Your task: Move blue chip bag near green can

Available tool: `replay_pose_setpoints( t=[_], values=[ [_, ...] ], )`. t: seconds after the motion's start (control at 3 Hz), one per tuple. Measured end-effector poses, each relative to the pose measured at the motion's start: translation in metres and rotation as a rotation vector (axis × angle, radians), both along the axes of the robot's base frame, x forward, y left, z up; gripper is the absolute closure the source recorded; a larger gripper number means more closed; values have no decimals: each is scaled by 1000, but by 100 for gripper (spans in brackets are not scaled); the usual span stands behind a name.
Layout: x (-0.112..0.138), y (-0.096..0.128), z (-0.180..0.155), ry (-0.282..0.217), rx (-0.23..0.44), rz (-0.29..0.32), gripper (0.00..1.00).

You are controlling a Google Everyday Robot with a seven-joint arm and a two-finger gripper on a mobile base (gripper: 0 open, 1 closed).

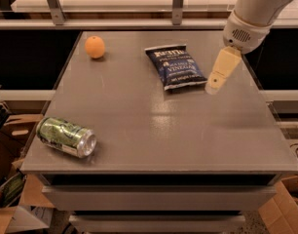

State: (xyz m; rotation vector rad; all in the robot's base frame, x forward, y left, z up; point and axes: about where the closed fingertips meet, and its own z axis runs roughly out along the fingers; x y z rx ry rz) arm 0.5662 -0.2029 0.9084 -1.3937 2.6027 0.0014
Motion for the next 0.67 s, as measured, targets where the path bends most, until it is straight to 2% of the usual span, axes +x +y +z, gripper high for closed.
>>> replay_pose_setpoints(
  t=[0.33, 0.67],
  values=[
    [12, 2, -8, 0, 13, -34, 0],
    [14, 3, -9, -4, 15, -34, 0]
  ],
)
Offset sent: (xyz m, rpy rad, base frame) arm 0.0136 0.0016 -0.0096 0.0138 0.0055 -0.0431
